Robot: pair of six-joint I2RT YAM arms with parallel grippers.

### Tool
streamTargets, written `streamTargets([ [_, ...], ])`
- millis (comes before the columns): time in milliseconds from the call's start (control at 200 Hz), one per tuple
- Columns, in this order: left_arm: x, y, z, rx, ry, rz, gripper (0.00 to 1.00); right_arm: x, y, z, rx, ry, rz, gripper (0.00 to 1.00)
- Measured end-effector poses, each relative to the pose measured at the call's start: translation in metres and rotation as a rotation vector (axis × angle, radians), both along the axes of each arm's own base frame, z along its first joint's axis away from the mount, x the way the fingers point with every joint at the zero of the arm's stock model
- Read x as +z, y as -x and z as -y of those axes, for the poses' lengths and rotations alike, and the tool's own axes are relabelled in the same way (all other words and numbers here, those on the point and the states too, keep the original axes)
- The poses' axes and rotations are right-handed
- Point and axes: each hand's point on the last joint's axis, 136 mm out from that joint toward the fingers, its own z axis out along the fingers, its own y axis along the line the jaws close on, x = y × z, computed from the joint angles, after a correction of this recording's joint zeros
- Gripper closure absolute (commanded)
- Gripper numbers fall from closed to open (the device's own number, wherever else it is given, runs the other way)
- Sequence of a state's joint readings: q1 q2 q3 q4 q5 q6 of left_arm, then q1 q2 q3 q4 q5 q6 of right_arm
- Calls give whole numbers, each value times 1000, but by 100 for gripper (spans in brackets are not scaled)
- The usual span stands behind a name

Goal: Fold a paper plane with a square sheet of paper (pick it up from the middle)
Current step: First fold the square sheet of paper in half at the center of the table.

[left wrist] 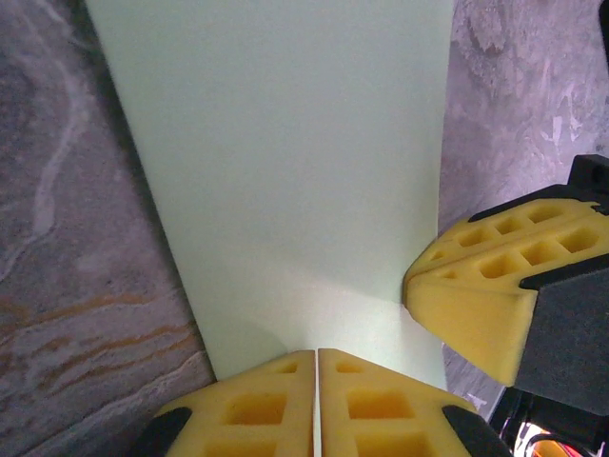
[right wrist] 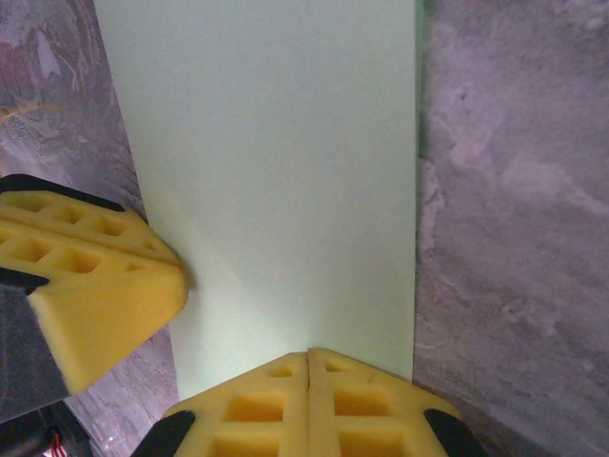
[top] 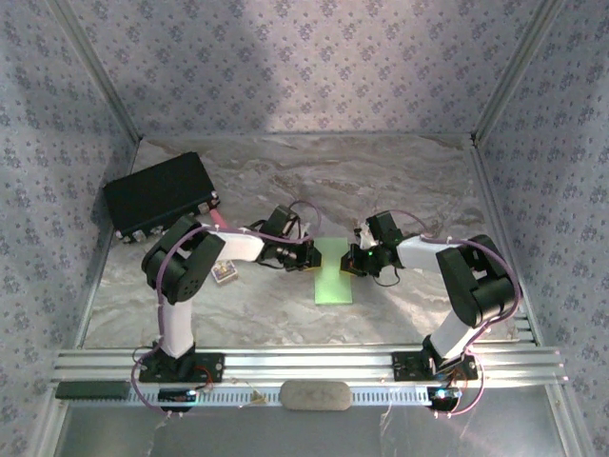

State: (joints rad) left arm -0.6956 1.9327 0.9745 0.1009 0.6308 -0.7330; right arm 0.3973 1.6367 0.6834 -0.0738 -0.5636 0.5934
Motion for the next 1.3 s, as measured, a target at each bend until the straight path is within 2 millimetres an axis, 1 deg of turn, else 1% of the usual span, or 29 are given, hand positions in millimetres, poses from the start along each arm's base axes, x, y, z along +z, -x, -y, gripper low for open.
streamTargets([
  [140,2,0,0,-3,0,7,90,0,0,0,0,0,0,100],
  [255,4,4,-2,-2,-19,2,91,0,0,0,-1,3,0,100],
  [430,21,12,0,-7,-7,-3,91,0,0,0,-1,6,-1,100],
  [540,25,22,7,-31,-2,-3,92,0,0,0,-1,8,-1,100],
  [665,19,35,10,-53,-12,-20,92,0,0,0,-2,11,-2,100],
  [740,10,43,4,-53,-33,-44,92,0,0,0,-2,11,-3,100],
  [835,-3,48,-2,-47,-62,-70,92,0,0,0,-2,11,-3,100],
  [1034,-3,47,-2,-43,-59,-71,91,0,0,0,-2,11,-4,100],
  [1139,0,44,-1,-39,-61,-70,91,0,0,0,-2,11,-4,100],
  [1209,8,37,2,-32,-53,-59,91,0,0,0,-2,11,-4,100],
  [1299,22,19,7,-11,-29,-33,91,0,0,0,-2,11,-4,100],
])
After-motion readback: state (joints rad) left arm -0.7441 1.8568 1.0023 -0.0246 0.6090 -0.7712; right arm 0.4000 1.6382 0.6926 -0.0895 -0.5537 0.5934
